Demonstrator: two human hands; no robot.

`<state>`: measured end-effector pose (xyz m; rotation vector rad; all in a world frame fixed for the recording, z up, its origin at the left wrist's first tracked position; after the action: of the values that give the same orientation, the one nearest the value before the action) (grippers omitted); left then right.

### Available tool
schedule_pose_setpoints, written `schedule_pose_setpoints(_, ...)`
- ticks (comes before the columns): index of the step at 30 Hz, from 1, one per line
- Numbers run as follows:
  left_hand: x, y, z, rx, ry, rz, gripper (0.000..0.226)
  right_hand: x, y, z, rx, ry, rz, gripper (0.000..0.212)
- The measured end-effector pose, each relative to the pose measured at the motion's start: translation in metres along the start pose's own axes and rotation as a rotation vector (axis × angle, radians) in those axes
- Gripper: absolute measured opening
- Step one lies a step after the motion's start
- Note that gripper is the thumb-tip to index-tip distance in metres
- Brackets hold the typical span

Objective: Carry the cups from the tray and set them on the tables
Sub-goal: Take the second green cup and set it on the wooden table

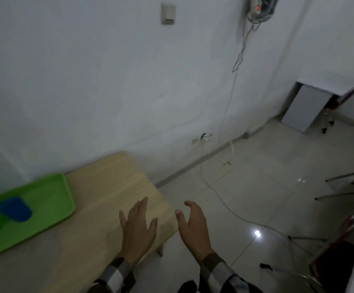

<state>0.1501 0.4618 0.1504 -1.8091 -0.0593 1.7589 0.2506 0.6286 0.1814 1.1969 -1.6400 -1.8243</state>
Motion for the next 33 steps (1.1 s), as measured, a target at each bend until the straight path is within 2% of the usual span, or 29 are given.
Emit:
schedule_pose_setpoints(5,-0.052,0.078,-0.074,-0.081,-0.066,-0.008,0.058,0.059,0.003,-0.066,-0.056,0.075,-0.005,0.047)
schedule_pose_setpoints(11,-0.098,0.159,-0.123,-0.133,-0.113,0.02,0.077,0.116,0.011,-0.125,-0.045,0.188,0.004,0.042)
schedule_pose_setpoints(13,-0.11,0.178,-0.13,-0.171,-0.121,-0.005,0.071,0.129,0.014,-0.135,-0.049,0.213,-0.014,0.04)
schedule_pose_setpoints(16,-0.127,0.203,-0.139,-0.278,-0.151,-0.082,0.049,0.148,0.018,-0.141,-0.049,0.244,-0.039,0.04)
schedule_pose_setpoints(20,-0.143,0.246,-0.149,-0.403,-0.194,-0.111,0.045,0.193,0.027,-0.142,-0.038,0.334,-0.079,0.041)
schedule_pose_setpoints(29,-0.18,0.392,-0.137,-0.635,-0.228,-0.136,0.029,0.381,0.067,-0.11,-0.099,0.56,-0.255,0.041)
schedule_pose_setpoints(33,-0.19,0.456,-0.105,-0.614,-0.276,-0.171,0.023,0.469,0.081,-0.089,-0.122,0.634,-0.334,0.051)
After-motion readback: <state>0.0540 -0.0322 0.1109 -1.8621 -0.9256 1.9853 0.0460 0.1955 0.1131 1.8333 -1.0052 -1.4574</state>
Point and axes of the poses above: each hand's wrist, its own z-axis towards the middle knuckle, its own x-axis out of the palm, y = z × x, the point moved 6 cm from there along z, towards the middle knuckle, and after that the axes turned 14 degrees about z, right-handed, at the moved point
